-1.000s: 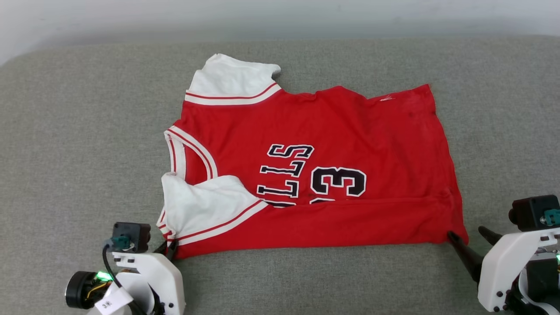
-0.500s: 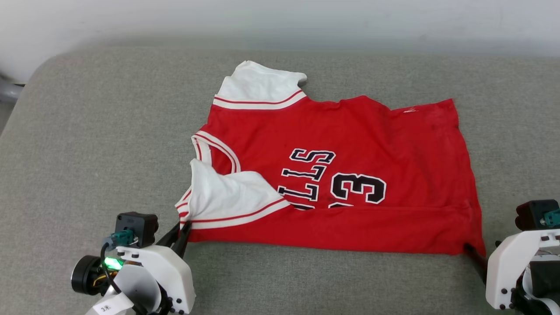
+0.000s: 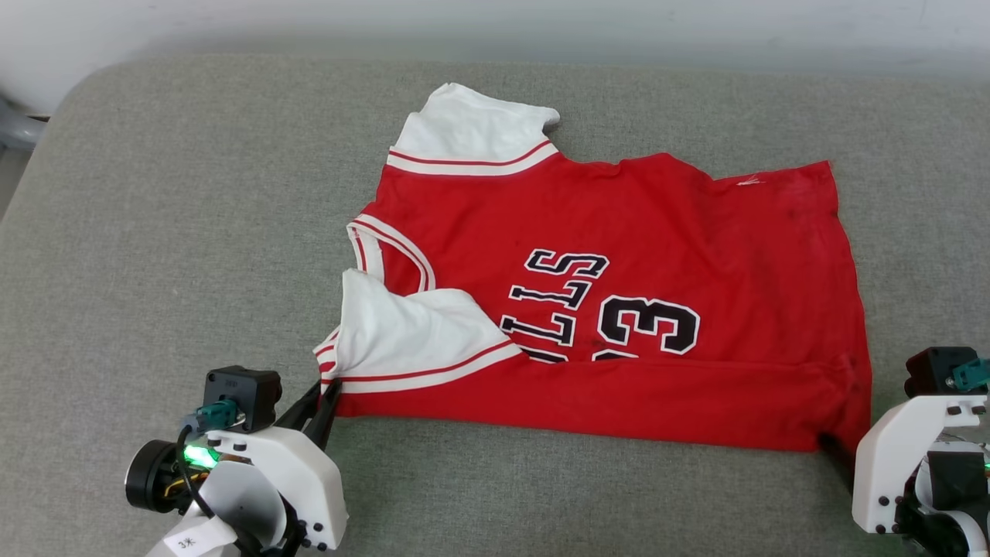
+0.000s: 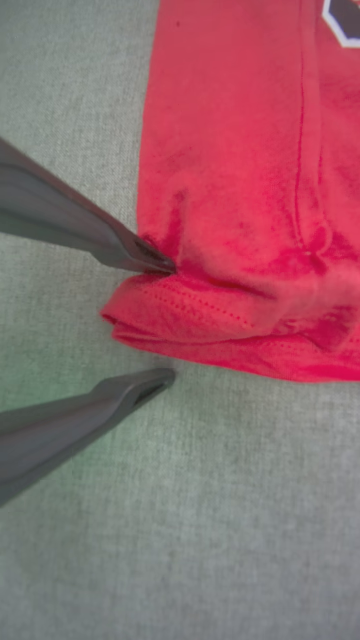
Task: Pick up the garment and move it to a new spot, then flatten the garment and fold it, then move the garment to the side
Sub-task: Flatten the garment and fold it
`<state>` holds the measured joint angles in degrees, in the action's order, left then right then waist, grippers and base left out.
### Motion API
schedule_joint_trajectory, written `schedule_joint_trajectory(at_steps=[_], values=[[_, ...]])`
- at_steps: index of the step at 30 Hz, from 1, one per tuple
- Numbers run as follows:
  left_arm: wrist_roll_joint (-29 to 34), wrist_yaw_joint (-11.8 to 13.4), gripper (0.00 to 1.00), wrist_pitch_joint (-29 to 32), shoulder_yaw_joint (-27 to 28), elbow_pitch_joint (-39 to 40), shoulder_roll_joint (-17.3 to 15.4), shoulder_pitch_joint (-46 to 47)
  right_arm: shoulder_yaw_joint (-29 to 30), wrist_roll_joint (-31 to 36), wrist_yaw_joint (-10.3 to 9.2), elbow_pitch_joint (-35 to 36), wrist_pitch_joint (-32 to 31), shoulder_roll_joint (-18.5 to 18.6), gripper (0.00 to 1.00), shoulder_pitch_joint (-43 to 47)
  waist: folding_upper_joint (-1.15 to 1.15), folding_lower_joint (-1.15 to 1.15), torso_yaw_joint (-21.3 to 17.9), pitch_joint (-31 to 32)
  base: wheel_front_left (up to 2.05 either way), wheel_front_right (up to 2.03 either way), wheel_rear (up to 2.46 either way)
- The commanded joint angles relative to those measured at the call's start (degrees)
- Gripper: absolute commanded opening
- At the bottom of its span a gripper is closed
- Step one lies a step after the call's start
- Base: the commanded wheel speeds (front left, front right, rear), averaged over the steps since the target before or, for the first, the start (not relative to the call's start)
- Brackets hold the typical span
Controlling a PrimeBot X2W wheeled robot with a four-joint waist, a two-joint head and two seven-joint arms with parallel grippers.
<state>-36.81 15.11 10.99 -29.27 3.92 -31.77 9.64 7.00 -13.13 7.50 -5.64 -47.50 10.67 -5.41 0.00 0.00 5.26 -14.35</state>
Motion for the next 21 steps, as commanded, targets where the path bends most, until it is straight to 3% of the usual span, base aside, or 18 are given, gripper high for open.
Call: schedule_joint_trajectory(at_steps=[1, 2, 11, 21], values=[[0.27, -0.15, 0.0, 0.29, -0.11, -0.3, -0.16, 0.44, -1.58, -0.82, -0.03, -2.83, -1.13, -1.58, 0.1, 1.41, 0.0, 0.0, 0.01, -0.25, 0.0, 0.0, 0.0], [0.17, -0.21, 0.0, 0.42, -0.21, -0.55, -0.22, 0.49, -1.69, -0.96, -0.02, -3.06, -0.99, -1.57, 0.0, 1.29, 0.0, 0.0, 0.0, -0.34, 0.0, 0.0, 0.0], [-0.68, -0.29, 0.0, 2.0, -1.37, -3.69, -0.75, -1.58, 0.7, -2.0, -0.07, -2.27, 1.6, 1.81, 0.0, 1.63, 0.0, 0.0, -0.9, 3.3, 0.0, 0.0, 0.0], [-1.6, 0.28, 0.0, 3.44, -2.94, -3.6, -1.86, -6.61, 2.57, -3.89, -0.07, 3.25, -0.17, 2.96, 0.0, 6.24, 0.0, 0.0, -1.84, 8.17, 0.0, 0.0, 0.0]])
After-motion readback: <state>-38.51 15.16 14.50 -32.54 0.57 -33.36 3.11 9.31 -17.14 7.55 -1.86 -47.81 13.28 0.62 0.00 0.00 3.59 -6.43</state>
